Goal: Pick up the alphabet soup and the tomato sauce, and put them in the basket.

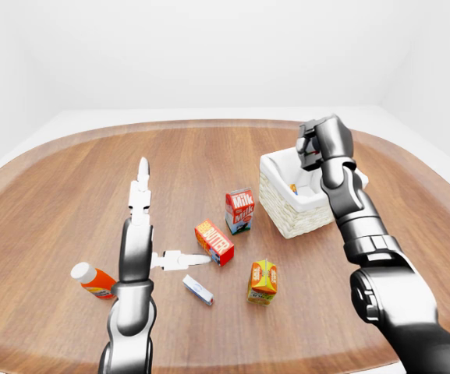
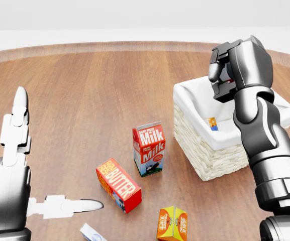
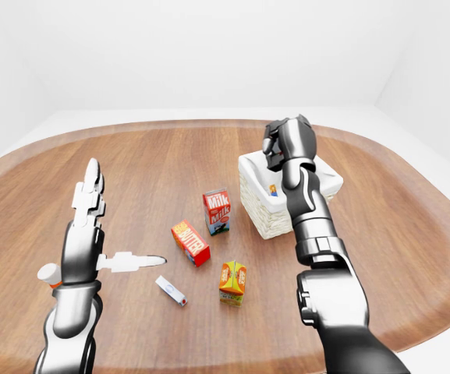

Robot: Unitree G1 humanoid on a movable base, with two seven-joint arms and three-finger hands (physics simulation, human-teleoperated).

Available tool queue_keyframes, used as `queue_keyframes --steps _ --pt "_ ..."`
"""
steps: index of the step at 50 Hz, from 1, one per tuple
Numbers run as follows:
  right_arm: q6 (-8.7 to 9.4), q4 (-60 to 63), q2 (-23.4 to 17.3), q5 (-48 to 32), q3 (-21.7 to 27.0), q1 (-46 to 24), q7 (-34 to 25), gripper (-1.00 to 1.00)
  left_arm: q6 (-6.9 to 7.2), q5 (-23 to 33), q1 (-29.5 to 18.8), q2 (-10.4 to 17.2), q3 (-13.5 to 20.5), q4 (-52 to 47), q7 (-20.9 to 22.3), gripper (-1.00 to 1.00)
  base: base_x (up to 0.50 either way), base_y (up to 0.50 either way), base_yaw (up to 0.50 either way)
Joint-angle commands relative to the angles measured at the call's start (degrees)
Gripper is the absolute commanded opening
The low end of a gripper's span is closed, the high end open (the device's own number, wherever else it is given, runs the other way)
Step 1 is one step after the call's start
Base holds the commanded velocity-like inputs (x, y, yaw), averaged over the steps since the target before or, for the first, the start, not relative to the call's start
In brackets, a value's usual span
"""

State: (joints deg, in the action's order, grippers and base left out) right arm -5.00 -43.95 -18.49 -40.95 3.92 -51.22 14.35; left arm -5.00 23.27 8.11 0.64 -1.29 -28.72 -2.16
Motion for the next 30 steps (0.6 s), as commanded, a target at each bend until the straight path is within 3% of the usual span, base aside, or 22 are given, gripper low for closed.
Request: queue_keyframes --steps 1,30 --pt "0.00 -12.8 -1.6 0.3 -0.8 -6.2 5.5 -1.00 0.00 0.1 -0.1 0.0 0.0 -0.2 -0.1 1.00 0.00 0.00 0.00" --pt "0.00 -25.5 0.5 -4.6 -3.7 -11.7 12.5 -1.00 0.00 -0.1 0.0 0.0 0.0 0.1 0.0 1.00 0.00 0.00 0.00"
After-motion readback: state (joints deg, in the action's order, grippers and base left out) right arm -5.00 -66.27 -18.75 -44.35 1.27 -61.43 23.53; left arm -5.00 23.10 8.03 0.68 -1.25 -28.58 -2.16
